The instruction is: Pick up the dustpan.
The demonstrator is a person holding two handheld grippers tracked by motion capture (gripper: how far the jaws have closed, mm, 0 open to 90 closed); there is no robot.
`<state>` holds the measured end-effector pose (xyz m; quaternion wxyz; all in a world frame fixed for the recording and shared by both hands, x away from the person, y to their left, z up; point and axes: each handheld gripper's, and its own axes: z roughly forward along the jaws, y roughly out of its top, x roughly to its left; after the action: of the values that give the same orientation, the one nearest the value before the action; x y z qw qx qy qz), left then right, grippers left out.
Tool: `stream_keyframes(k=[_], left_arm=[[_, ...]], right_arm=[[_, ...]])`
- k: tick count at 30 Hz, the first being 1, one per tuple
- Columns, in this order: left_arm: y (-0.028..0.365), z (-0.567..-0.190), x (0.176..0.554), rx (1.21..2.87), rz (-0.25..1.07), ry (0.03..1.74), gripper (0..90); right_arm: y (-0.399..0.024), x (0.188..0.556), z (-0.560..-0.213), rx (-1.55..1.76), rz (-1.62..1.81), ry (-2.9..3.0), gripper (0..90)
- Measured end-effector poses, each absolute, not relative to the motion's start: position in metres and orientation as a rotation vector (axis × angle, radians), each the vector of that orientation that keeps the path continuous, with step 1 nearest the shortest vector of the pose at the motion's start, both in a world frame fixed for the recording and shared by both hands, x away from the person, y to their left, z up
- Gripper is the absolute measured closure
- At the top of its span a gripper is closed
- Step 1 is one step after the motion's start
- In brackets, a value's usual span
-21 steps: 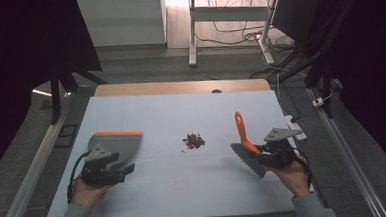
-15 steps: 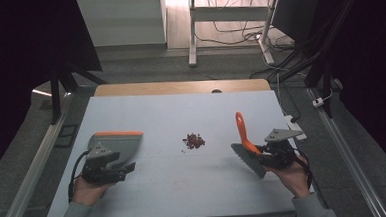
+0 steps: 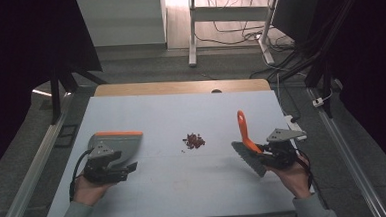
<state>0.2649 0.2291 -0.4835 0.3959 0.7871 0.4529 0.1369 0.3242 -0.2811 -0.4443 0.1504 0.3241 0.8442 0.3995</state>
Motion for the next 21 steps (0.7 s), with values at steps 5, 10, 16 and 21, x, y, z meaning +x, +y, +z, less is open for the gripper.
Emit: stream_keyframes(k=[5,10,16,21], left_arm=[[0.225,-0.478,0.264,2.001,0.367,1.139,24.9],[0.224,-0.473,0.265,1.989,0.372,1.147,24.7],[0.22,-0.469,0.266,2.014,0.367,1.161,24.1],[0.22,-0.465,0.268,1.996,0.354,1.213,23.8]], right_arm=[[-0.28,0.326,-0.444,0.922,1.145,2.432,70.4],[-0.281,0.325,-0.446,0.932,1.148,2.434,70.4],[-0.279,0.326,-0.449,0.942,1.124,2.442,70.4],[-0.28,0.327,-0.451,0.951,1.128,2.445,70.4]])
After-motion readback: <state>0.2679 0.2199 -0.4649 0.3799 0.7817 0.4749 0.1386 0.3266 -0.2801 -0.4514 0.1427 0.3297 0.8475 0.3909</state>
